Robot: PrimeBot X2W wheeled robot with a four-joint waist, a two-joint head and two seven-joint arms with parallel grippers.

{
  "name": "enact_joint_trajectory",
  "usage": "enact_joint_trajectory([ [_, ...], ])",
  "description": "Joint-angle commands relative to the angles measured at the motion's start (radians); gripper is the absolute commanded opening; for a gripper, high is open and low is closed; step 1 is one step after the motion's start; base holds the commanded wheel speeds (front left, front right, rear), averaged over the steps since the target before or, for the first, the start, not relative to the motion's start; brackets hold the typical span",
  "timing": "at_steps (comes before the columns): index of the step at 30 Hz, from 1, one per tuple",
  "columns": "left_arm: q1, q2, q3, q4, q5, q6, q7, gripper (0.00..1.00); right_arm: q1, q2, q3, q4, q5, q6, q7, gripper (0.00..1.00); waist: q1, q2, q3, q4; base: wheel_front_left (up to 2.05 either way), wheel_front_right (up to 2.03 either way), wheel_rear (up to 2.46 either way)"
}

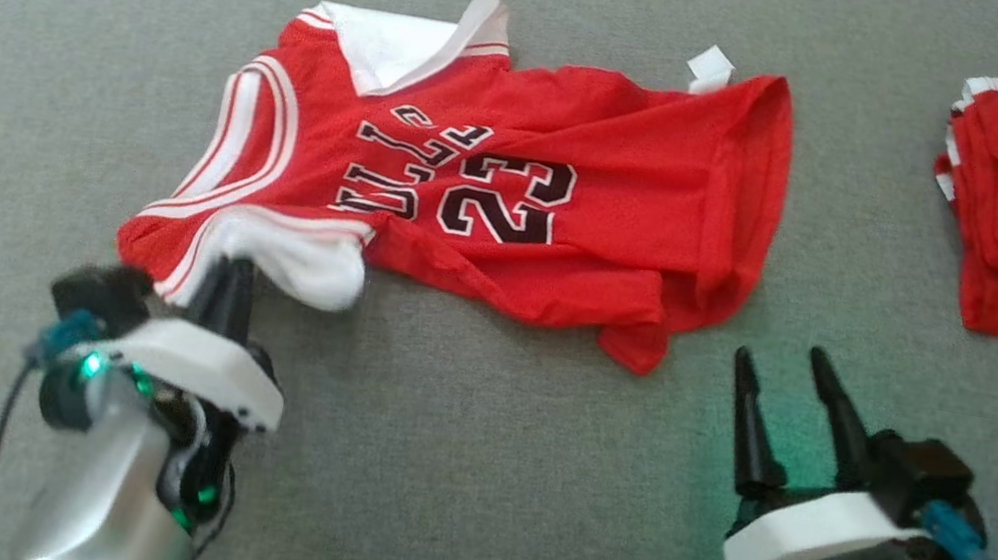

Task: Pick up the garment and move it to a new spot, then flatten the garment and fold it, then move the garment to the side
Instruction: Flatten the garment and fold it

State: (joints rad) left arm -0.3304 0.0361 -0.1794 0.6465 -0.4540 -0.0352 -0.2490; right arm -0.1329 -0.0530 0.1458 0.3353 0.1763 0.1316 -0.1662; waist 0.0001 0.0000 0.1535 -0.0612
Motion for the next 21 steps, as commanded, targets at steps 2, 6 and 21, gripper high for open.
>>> enact_joint_trajectory([
  [2,0.003,0.014,0.052,-0.096,0.019,0.002,-0.012,0.00,-0.028,0.003,0.041,-0.013,0.006,-0.001,0.016,1.00,-0.0001,0.0000,-0.011,0.014,0.00,0.00,0.00],
  [6,0.052,0.014,0.083,-0.214,0.034,0.007,-0.013,0.00,-0.033,0.001,0.086,0.020,-0.002,-0.001,0.043,1.00,-0.0001,0.0000,-0.025,0.033,0.00,0.00,0.00],
  [21,0.115,0.014,0.088,-0.375,0.043,0.036,-0.013,0.00,-0.162,-0.004,0.153,0.268,-0.043,-0.001,0.066,1.00,-0.0001,0.0000,-0.023,0.084,0.00,0.00,0.00],
])
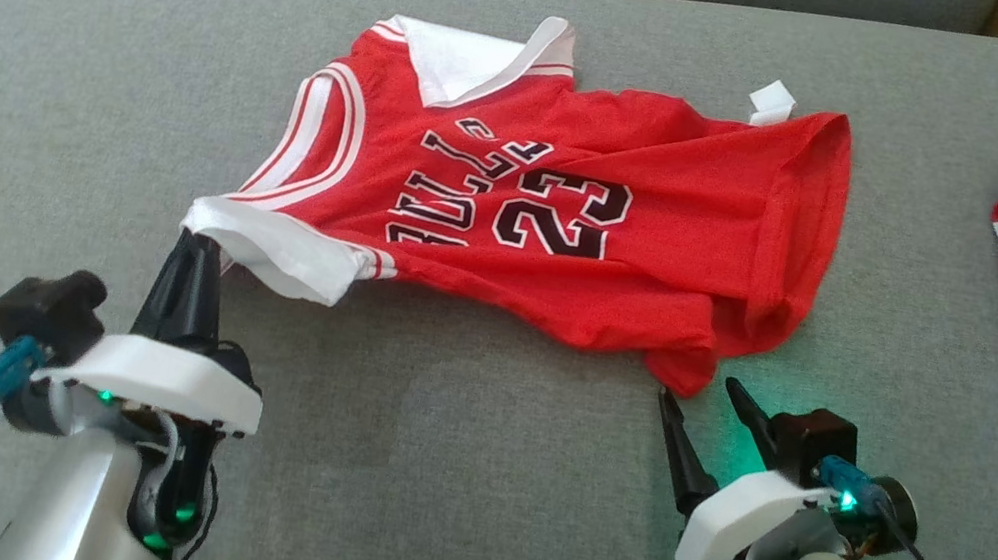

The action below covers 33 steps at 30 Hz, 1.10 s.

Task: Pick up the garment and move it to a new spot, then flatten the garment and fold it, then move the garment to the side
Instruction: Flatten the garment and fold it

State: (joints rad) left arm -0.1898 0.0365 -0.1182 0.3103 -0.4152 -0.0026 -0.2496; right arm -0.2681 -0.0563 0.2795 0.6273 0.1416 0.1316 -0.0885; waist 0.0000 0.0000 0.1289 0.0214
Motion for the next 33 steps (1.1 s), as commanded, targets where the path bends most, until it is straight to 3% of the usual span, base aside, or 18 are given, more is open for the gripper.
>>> enact_joint_trajectory([
  [1,-0.027,0.014,0.023,-0.040,0.003,0.004,-0.012,0.00,-0.037,0.000,0.017,-0.004,-0.011,-0.001,-0.017,1.00,0.0000,0.0000,0.004,0.004,0.00,0.00,0.00],
  [8,-0.029,0.014,0.002,-0.035,0.001,0.004,-0.012,0.00,-0.099,0.005,0.045,0.121,0.045,-0.001,-0.070,1.00,0.0000,0.0000,0.013,0.018,0.00,0.00,0.00],
  [17,-0.037,0.014,0.001,-0.026,0.004,0.000,-0.012,0.00,-0.152,0.006,0.097,0.188,0.115,-0.001,-0.123,1.00,0.0000,0.0000,0.027,0.022,0.00,0.00,0.00],
  [18,-0.038,0.014,0.001,-0.025,0.004,0.000,-0.012,0.00,-0.157,0.006,0.100,0.195,0.119,-0.001,-0.126,0.77,0.0000,0.0000,0.028,0.021,0.00,0.00,0.00],
  [19,-0.039,0.014,0.002,-0.024,0.005,0.000,-0.012,0.00,-0.162,0.006,0.102,0.204,0.120,-0.001,-0.128,0.25,0.0000,0.0000,0.028,0.020,0.00,0.00,0.00],
  [20,-0.040,0.014,0.002,-0.024,0.005,0.000,-0.012,0.00,-0.166,0.006,0.103,0.212,0.119,-0.001,-0.131,0.00,0.0000,0.0000,0.028,0.018,0.00,0.00,0.00],
  [26,-0.036,0.014,0.026,-0.025,0.019,-0.001,-0.012,0.00,-0.189,0.000,0.078,0.230,0.077,-0.001,-0.158,0.00,0.0000,0.0000,0.013,-0.011,0.00,0.00,0.00],
  [33,-0.028,0.014,0.080,-0.048,0.056,-0.025,-0.012,0.00,-0.184,-0.072,0.055,0.141,-0.008,-0.001,-0.169,0.00,0.0000,0.0000,-0.034,-0.069,0.00,0.00,0.00],
])
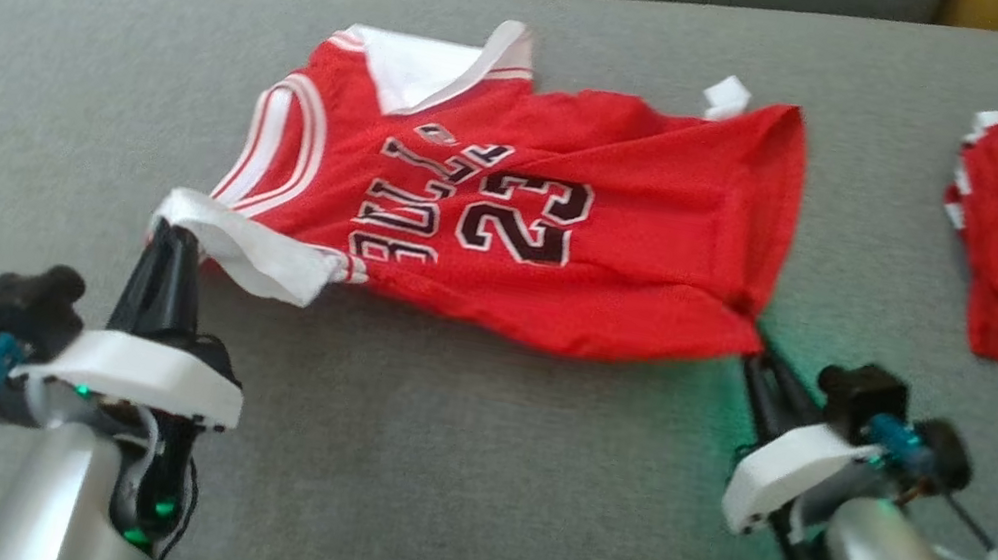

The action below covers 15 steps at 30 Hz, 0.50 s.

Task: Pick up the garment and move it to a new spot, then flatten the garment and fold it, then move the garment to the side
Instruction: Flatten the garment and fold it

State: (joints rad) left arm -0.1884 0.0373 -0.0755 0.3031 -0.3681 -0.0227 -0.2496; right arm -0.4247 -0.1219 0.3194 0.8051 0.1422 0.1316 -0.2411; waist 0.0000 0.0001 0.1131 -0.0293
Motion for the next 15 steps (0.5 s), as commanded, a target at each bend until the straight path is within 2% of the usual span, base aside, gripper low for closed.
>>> enact_joint_trajectory([
  [1,-0.030,0.013,0.044,-0.047,0.016,-0.011,-0.012,0.00,-0.027,-0.025,0.015,-0.062,-0.021,-0.001,-0.016,0.00,0.0000,-0.0001,-0.026,-0.026,0.00,0.00,0.00],
  [3,-0.030,0.013,0.052,-0.054,0.022,-0.016,-0.012,0.00,-0.028,-0.045,0.015,-0.088,-0.034,-0.001,-0.012,0.00,0.0000,-0.0001,-0.036,-0.035,0.00,0.00,0.00],
  [9,-0.040,0.014,0.089,-0.107,0.061,-0.045,-0.012,0.00,-0.038,-0.184,0.033,-0.286,-0.091,-0.001,0.077,0.00,0.0000,-0.0001,-0.086,-0.068,0.00,0.00,0.00],
  [15,-0.075,0.039,0.107,-0.166,0.092,-0.066,-0.012,0.00,-0.061,-0.330,0.092,-0.488,-0.078,-0.001,0.193,0.00,0.0000,-0.0001,-0.124,-0.078,0.00,0.00,0.00],
])
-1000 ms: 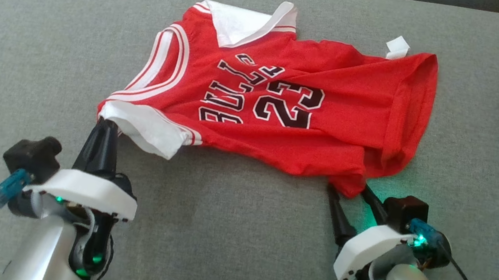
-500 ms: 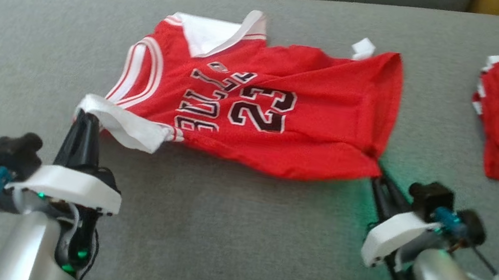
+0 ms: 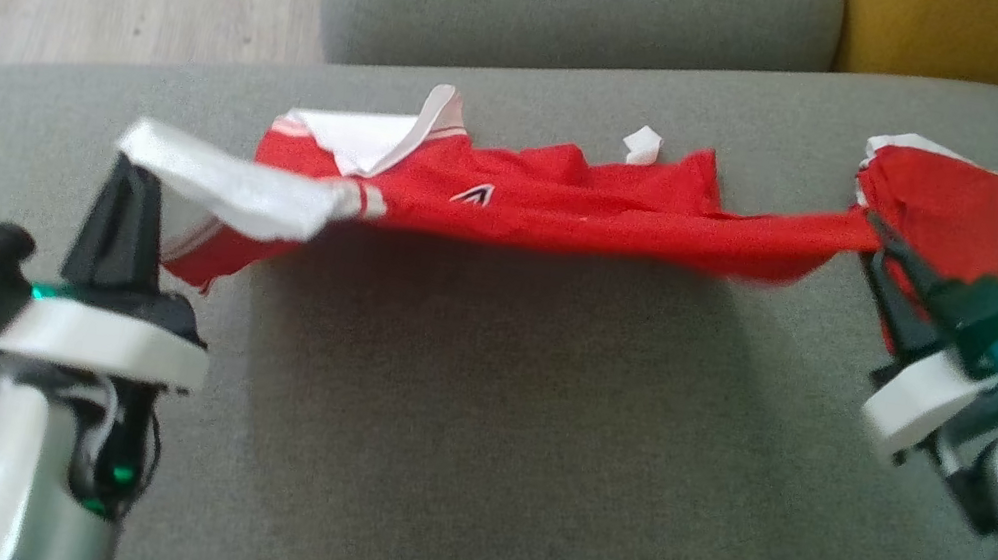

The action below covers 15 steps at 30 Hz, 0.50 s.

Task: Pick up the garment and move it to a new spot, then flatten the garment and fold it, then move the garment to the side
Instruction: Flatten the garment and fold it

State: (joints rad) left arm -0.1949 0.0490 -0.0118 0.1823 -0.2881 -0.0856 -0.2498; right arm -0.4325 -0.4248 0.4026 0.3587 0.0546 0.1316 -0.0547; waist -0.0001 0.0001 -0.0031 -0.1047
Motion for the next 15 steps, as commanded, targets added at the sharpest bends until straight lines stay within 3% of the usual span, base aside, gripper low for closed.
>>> enact_joint_trajectory([
  [1,-0.076,0.034,0.045,-0.058,0.015,-0.005,-0.012,0.00,-0.059,-0.050,0.021,-0.073,0.011,-0.001,0.024,0.00,0.0001,-0.0001,-0.014,-0.003,0.00,0.00,0.00],
  [8,-0.114,0.094,0.065,-0.182,0.030,-0.010,-0.004,0.00,-0.094,-0.191,0.080,-0.267,0.040,-0.001,0.115,0.00,0.0001,-0.0001,-0.046,-0.012,0.00,0.00,0.00],
  [15,-0.108,0.153,0.098,-0.384,0.032,-0.004,0.066,0.00,-0.080,-0.286,0.025,-0.474,0.077,-0.001,0.212,0.00,0.0001,-0.0001,-0.043,-0.024,0.00,0.00,0.00],
])
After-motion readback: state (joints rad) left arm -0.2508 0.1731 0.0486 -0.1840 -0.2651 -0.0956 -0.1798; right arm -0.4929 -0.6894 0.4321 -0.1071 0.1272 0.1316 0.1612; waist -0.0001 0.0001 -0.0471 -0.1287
